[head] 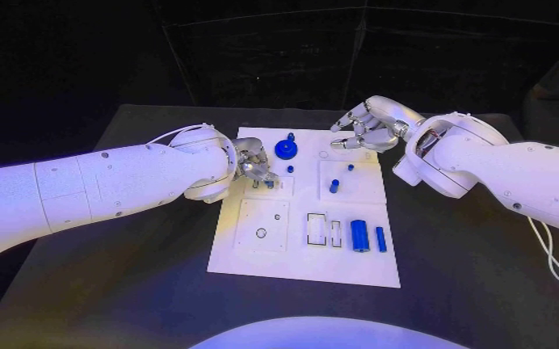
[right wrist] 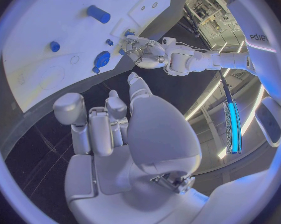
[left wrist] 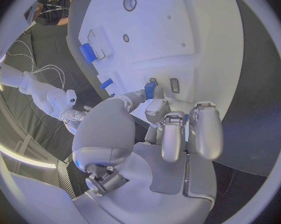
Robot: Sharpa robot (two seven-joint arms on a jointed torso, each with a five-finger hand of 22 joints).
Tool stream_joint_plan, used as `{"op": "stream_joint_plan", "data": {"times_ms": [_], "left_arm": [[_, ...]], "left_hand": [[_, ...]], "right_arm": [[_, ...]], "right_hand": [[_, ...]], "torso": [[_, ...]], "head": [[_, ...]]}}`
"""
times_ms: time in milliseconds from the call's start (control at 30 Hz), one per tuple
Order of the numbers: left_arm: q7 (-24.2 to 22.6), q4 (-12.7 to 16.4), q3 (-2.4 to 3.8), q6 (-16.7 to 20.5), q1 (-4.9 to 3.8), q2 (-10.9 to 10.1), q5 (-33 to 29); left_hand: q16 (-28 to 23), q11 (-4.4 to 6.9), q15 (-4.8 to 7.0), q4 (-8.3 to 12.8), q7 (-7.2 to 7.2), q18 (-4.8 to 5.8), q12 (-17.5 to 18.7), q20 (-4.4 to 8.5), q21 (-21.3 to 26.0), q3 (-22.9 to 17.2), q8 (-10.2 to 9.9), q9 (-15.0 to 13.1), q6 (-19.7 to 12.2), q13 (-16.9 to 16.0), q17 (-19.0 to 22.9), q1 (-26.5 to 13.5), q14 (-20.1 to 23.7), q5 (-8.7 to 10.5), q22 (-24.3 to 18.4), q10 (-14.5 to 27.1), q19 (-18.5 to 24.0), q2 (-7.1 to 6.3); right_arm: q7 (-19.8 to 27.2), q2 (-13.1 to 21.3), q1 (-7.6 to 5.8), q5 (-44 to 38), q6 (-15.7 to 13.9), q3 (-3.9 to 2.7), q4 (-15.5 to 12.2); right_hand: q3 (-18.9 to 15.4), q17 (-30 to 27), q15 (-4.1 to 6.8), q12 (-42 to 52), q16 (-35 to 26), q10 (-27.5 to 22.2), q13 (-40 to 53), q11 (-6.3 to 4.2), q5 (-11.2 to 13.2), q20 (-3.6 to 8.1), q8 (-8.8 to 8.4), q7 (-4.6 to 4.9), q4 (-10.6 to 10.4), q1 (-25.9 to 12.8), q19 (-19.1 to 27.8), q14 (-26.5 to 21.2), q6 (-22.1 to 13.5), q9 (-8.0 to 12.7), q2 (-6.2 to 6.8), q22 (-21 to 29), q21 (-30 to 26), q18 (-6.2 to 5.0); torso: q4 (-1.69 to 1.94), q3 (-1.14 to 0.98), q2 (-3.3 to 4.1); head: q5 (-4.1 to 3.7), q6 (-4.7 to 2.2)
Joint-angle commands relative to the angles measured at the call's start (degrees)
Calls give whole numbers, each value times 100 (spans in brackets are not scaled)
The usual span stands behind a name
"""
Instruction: Assemble the parts on the task board
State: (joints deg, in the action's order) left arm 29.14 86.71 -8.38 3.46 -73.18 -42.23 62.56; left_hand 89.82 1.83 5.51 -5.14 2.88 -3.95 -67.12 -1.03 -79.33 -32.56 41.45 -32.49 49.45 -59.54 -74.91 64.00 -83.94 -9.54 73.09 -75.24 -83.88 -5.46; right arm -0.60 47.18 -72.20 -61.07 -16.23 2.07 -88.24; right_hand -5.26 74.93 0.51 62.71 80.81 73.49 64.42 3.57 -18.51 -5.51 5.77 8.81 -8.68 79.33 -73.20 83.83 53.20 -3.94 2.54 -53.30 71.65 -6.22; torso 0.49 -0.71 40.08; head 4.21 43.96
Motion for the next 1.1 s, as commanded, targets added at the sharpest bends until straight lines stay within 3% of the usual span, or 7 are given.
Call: {"op": "stream_joint_plan", "data": {"times_ms": [33,867,1100], "left_arm": [[5,18,-4,-140,7,-5,55],[69,12,-4,-255,10,-9,54],[79,-91,-4,-316,8,60,16]], "left_hand": [[18,-4,-26,941,-37,51,-4,-1,-11,-972,33,-8,-10,-12,-1509,28,-606,-30,10,-35,-12,10],[18,-3,-26,942,-38,54,-26,0,-18,-1015,56,-23,3,-36,-1509,0,-606,-84,23,-64,-18,-15],[18,30,-13,760,-95,54,-68,7,-18,-928,114,-55,69,-77,-1509,-282,-606,-81,36,-118,-22,-89]], "right_arm": [[46,2,-11,-12,40,-3,-4],[47,-6,-11,-12,56,-3,7],[47,-12,-11,-12,54,-3,12]], "right_hand": [[-38,59,42,-2,-21,13,7,-7,-19,32,40,-19,0,1,5,281,33,-5,-66,3,-21,-65],[-38,59,42,-2,-21,13,7,-7,-19,32,40,-19,0,1,5,281,33,-5,-66,3,-21,-65],[-45,46,43,-13,-32,9,-6,-9,-23,33,42,-20,1,9,10,280,32,-4,-74,28,-35,-69]], "torso": [[0,1,-5],[-4,-1,-3],[-4,-2,-1]], "head": [[5,9],[12,24],[16,35]]}}
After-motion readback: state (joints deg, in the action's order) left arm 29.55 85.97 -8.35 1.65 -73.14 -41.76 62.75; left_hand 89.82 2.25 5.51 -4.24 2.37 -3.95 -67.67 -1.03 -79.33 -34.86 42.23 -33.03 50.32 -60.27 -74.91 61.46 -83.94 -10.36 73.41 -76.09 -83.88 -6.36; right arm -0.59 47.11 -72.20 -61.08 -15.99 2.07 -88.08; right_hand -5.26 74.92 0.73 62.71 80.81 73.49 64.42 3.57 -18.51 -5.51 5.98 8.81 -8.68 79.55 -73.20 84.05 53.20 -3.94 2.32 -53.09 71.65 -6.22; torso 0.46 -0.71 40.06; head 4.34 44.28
